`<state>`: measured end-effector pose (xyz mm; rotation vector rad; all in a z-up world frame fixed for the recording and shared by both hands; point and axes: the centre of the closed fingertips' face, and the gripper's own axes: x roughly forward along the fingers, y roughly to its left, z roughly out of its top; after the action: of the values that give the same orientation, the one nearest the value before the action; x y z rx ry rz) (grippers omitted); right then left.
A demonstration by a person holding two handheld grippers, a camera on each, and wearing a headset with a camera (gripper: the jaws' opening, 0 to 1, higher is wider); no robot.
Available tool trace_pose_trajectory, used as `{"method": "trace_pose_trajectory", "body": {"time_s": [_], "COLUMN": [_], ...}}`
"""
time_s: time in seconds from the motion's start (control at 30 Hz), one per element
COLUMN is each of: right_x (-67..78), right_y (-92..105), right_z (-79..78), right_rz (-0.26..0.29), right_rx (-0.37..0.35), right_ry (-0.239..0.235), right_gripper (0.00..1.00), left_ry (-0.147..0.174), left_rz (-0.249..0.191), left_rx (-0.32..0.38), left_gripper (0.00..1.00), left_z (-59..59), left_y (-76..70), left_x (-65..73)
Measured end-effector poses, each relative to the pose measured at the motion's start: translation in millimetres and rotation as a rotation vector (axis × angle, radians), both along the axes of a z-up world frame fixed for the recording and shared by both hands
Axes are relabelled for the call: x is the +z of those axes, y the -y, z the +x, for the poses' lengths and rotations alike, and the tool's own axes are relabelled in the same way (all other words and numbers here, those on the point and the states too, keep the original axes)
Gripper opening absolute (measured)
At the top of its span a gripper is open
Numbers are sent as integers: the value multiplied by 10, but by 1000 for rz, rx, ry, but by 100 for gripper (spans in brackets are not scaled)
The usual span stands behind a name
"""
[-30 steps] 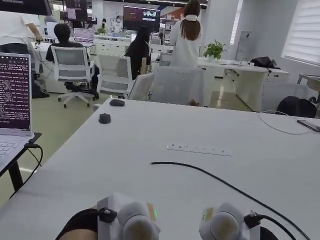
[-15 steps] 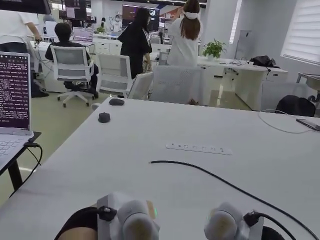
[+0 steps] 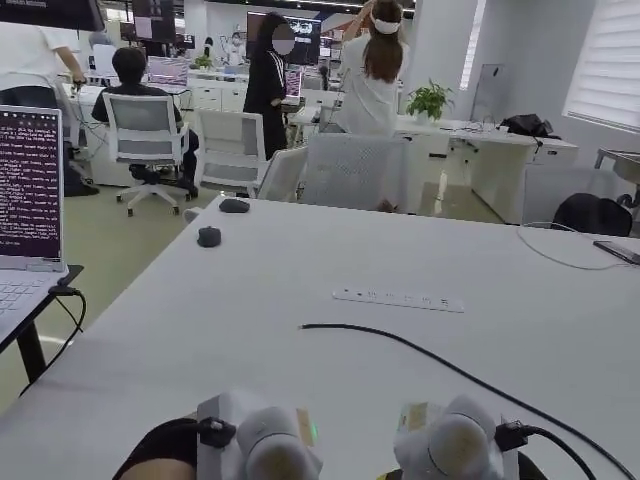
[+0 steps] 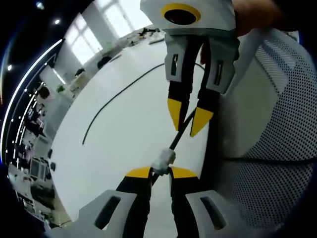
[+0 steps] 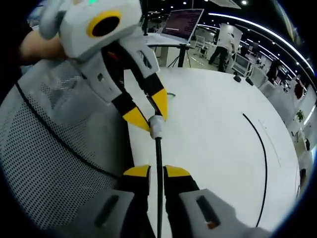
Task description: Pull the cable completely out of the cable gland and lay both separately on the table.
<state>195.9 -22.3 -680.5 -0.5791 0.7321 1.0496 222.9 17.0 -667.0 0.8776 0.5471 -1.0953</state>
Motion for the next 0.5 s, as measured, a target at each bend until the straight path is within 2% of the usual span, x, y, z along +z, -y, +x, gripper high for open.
{"method": "trace_pose_trajectory", "body": {"time_s": [0.07, 0.27, 0.3, 0.37, 0.43, 0.5], "right_x": [-19, -54, -93, -155, -224, -262], "right_y": [37, 79, 121, 201, 295, 349], "right_z": [12, 35, 33, 29, 14, 9], "right_rz": [-19, -26, -51, -98, -142, -169], "right_rx": [-2, -34, -39, -48, -76, -84], "right_ry": [4, -8, -17, -24, -51, -60], "right_gripper": [3, 3, 3, 3, 3, 3], "left_ry": [-2, -1, 5, -4, -7, -9], "left_rz": [-2, -4, 8, 11, 18, 20], "left_rx": [1, 4, 7, 18, 17, 11], "left_gripper": [14, 14, 14, 14, 14, 14], "left_z": [-1, 11, 21, 26, 24, 12], "left_y": [3, 4, -15, -38, -45, -36], "left_x": [0, 2, -2, -17, -32, -37]}}
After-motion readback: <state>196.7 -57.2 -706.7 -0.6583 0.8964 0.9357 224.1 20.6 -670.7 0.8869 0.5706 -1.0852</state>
